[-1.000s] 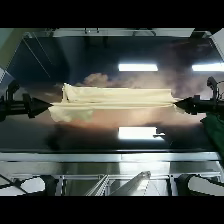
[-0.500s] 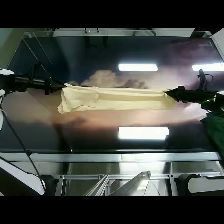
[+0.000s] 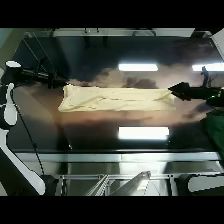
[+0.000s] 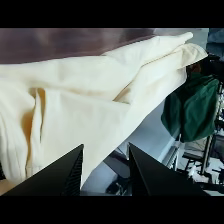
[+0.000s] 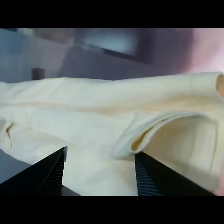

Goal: Fold the shirts.

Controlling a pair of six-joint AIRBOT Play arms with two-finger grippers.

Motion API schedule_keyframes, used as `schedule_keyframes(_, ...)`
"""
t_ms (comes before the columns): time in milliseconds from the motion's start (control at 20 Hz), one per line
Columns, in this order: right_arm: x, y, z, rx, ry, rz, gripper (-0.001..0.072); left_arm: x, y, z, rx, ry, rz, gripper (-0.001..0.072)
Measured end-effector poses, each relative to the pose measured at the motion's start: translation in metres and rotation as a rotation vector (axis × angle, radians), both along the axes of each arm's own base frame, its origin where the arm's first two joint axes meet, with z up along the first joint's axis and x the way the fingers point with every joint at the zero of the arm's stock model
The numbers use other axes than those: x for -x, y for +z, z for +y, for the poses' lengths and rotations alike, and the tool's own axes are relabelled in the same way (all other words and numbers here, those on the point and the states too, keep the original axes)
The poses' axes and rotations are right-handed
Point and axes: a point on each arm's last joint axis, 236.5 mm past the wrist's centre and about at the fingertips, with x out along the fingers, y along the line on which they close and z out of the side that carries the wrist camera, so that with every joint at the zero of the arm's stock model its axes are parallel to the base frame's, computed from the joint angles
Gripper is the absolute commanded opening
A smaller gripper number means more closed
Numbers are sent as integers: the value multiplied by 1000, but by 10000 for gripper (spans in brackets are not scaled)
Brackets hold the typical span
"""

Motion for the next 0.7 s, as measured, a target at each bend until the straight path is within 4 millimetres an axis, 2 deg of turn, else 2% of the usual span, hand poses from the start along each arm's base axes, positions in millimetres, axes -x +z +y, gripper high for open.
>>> schedule_keyframes(50, 0, 3, -13, 13, -15, 14, 615, 0, 6, 1, -3, 3, -5, 296)
schedule_keyframes(200, 5, -4, -42, 60, -63, 79, 614, 8, 22, 4, -4, 11, -6, 295)
schedule_keyframes(250, 7, -11, -47, 70, -68, 104, 614, 10, 25, 4, -3, 14, -5, 253)
schedule_keyframes(350, 10, -27, -50, 73, -68, 155, 613, 17, 33, 3, -2, 18, 2, 51)
schedule_keyframes(450, 14, -45, -42, 60, -48, 206, 612, 24, 39, -2, -2, 7, -4, 0)
schedule_keyframes(500, 15, -53, -36, 51, -34, 228, 611, 26, 41, -5, -2, -1, -9, -1)
schedule_keyframes(650, 17, -70, -11, 7, 7, 283, 506, 32, 46, -16, -2, -26, -16, -1)
schedule_keyframes(700, 16, -73, -1, -8, 20, 295, 339, 34, 47, -22, -3, -39, -19, -1)
